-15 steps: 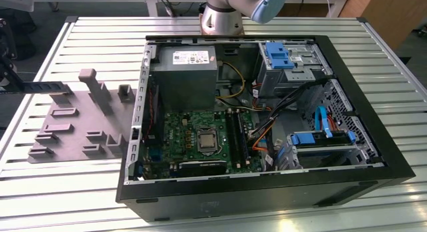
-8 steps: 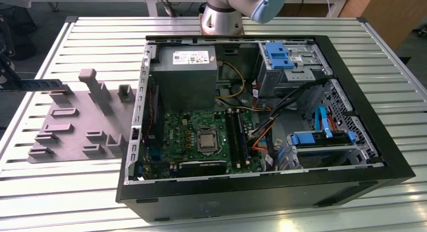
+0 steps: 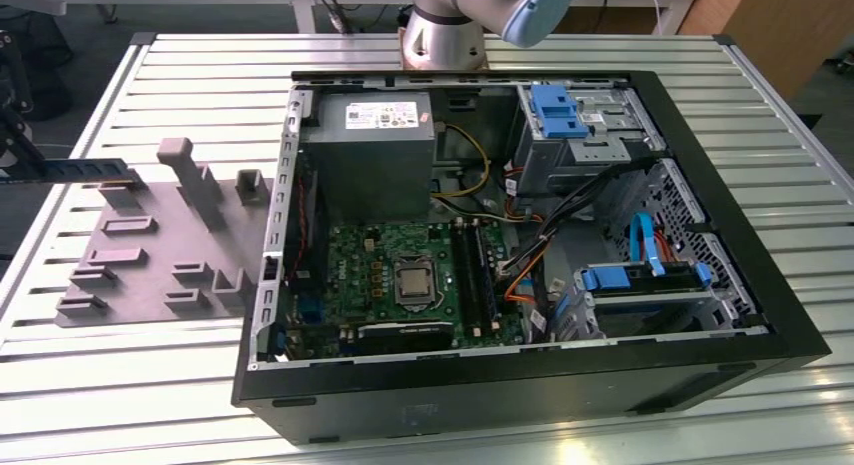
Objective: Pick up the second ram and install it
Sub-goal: 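Pick up the second ram and move it above second insertion slot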
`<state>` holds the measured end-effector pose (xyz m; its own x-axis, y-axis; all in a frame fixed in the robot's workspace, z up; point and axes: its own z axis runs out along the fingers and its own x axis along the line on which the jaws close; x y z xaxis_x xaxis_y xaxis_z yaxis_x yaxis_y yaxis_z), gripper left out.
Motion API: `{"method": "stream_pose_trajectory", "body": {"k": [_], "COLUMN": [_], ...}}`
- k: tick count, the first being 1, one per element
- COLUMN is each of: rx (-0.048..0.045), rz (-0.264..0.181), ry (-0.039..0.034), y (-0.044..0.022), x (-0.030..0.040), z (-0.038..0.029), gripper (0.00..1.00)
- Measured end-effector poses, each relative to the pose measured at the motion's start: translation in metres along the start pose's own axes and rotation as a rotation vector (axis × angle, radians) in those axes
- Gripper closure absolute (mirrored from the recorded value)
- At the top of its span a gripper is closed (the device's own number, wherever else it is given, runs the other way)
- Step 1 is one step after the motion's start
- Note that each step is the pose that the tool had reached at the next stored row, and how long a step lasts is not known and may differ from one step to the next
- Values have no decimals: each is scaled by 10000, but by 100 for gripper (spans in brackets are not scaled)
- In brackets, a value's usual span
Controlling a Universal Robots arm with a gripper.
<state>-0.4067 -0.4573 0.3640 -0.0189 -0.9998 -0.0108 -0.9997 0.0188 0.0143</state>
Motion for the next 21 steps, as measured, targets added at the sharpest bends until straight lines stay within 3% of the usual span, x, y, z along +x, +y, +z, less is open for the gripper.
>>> {"method": "stream_pose_trajectory", "body": {"k": [21], "rx": [0], "rz": [1], "ry": [-1], "y": [-214], "x": [-4], "z": [-3], "gripper": [86]}}
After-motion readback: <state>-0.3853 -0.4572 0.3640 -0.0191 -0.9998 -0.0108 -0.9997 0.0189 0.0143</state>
